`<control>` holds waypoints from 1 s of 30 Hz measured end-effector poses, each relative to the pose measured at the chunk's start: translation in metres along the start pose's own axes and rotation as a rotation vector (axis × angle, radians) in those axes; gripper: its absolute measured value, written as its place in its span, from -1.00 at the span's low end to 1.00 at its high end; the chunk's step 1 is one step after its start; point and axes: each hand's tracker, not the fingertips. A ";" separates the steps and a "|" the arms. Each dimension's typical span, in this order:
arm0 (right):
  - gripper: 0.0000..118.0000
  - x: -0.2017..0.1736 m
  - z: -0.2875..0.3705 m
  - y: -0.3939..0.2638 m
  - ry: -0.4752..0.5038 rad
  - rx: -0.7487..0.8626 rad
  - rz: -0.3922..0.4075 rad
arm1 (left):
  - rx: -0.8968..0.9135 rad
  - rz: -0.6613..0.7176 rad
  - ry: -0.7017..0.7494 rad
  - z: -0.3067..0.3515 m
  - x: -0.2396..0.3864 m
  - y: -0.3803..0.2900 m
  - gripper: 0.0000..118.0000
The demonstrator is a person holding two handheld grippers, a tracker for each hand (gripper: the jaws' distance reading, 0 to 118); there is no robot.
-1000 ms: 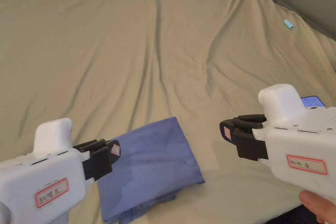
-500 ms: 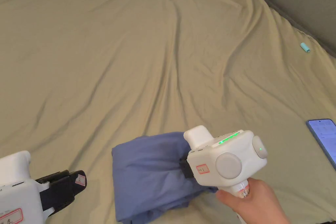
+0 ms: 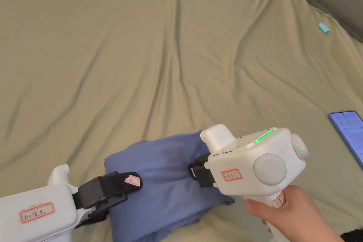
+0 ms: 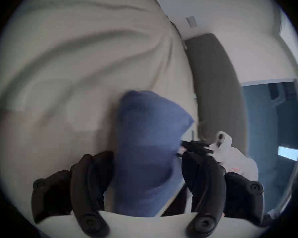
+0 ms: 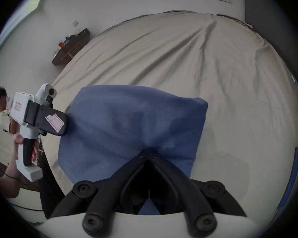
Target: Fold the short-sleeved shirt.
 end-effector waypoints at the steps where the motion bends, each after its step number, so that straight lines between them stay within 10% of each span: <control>1: -0.96 0.001 0.000 -0.001 0.006 0.003 -0.002 | -0.013 0.013 -0.065 -0.009 0.002 0.001 0.55; 4: -0.96 0.003 -0.001 -0.002 0.016 0.006 -0.004 | 0.029 -0.071 -0.045 -0.019 0.004 -0.004 0.33; 5: -0.96 0.005 0.000 -0.003 0.020 0.009 -0.008 | 0.034 -0.088 -0.035 -0.015 0.005 -0.006 -0.25; 9: -0.96 0.007 0.000 -0.002 0.091 0.029 -0.050 | 0.019 0.018 -0.057 -0.004 -0.015 -0.008 -0.52; 18: -0.96 -0.038 0.033 0.010 0.116 0.106 -0.007 | -0.037 -0.113 -0.032 0.043 -0.001 0.020 -0.55; 30: -0.96 -0.138 0.025 0.051 0.188 0.149 0.102 | 0.096 -0.172 0.562 0.324 -0.088 0.098 -0.55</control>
